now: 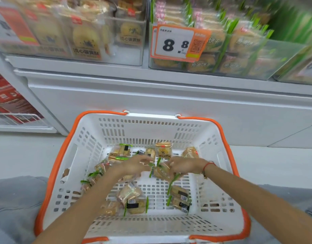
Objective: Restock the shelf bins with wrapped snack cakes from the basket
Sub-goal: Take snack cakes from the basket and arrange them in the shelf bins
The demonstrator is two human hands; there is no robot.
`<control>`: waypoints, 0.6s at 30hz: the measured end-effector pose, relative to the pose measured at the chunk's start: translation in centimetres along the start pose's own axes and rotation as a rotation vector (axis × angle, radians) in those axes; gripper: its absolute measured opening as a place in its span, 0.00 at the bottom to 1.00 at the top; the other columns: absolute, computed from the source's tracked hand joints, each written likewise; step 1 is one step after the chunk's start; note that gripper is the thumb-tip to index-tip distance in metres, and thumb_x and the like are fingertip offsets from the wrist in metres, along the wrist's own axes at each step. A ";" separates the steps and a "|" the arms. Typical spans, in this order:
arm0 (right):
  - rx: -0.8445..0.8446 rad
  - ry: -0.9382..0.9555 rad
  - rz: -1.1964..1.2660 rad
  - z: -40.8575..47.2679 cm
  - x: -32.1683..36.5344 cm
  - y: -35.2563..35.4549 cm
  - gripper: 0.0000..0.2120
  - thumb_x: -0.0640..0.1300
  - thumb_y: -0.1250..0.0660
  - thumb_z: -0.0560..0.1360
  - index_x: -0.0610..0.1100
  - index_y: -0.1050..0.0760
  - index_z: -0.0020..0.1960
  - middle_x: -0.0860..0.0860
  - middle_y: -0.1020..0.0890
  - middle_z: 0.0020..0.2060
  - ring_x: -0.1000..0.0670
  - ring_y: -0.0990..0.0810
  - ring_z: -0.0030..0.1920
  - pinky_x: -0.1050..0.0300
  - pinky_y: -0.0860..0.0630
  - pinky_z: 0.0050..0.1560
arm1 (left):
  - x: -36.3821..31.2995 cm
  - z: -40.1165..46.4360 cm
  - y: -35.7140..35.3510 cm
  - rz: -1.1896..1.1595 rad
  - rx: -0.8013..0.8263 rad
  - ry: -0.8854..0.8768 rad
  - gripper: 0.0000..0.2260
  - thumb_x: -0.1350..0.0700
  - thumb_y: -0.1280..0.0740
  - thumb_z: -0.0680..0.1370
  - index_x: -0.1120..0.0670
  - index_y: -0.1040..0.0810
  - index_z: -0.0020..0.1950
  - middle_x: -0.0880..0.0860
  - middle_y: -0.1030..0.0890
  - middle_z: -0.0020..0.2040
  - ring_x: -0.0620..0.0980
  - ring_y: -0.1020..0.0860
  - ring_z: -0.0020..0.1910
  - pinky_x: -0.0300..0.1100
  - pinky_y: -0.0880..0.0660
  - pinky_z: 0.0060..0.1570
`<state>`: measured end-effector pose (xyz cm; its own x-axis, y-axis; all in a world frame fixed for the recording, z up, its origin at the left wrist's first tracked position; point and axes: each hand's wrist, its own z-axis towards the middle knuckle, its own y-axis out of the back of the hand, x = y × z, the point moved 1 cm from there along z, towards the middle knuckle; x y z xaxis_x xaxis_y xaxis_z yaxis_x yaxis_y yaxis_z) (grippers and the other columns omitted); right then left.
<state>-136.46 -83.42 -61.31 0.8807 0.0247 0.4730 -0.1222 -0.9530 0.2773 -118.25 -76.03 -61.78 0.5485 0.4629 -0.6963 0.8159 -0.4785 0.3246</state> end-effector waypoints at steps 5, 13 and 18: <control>-0.054 0.149 0.129 -5.7 4.5 4.4 0.06 0.39 0.39 0.80 0.47 0.26 0.48 0.53 0.20 0.45 0.56 0.21 0.47 0.60 0.22 0.50 | -5.4 -2.1 3.4 -0.165 -0.086 -0.135 0.19 0.56 0.35 0.79 0.53 0.31 0.70 0.49 0.27 0.65 0.45 0.29 0.63 0.30 0.30 0.48; -0.287 0.311 0.213 -13.5 6.1 7.9 0.15 0.45 0.33 0.77 0.47 0.23 0.64 0.51 0.19 0.56 0.53 0.20 0.57 0.62 0.23 0.56 | -10.7 -5.2 5.0 -0.292 -0.259 -0.326 0.07 0.51 0.32 0.77 0.49 0.22 0.54 0.48 0.18 0.48 0.40 0.20 0.46 0.34 0.27 0.46; -0.464 0.407 0.044 -16.2 6.6 8.9 0.07 0.46 0.27 0.73 0.48 0.17 0.50 0.56 0.19 0.38 0.58 0.24 0.40 0.66 0.29 0.46 | -13.8 -6.3 4.6 -0.288 -0.332 -0.469 0.06 0.56 0.30 0.76 0.47 0.19 0.51 0.46 0.16 0.45 0.40 0.19 0.47 0.30 0.27 0.46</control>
<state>-139.18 -86.81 -42.17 0.6364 0.1884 0.7480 -0.4211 -0.7276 0.5416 -120.94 -79.89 -46.66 0.2218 0.1267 -0.9668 0.9731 -0.0925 0.2111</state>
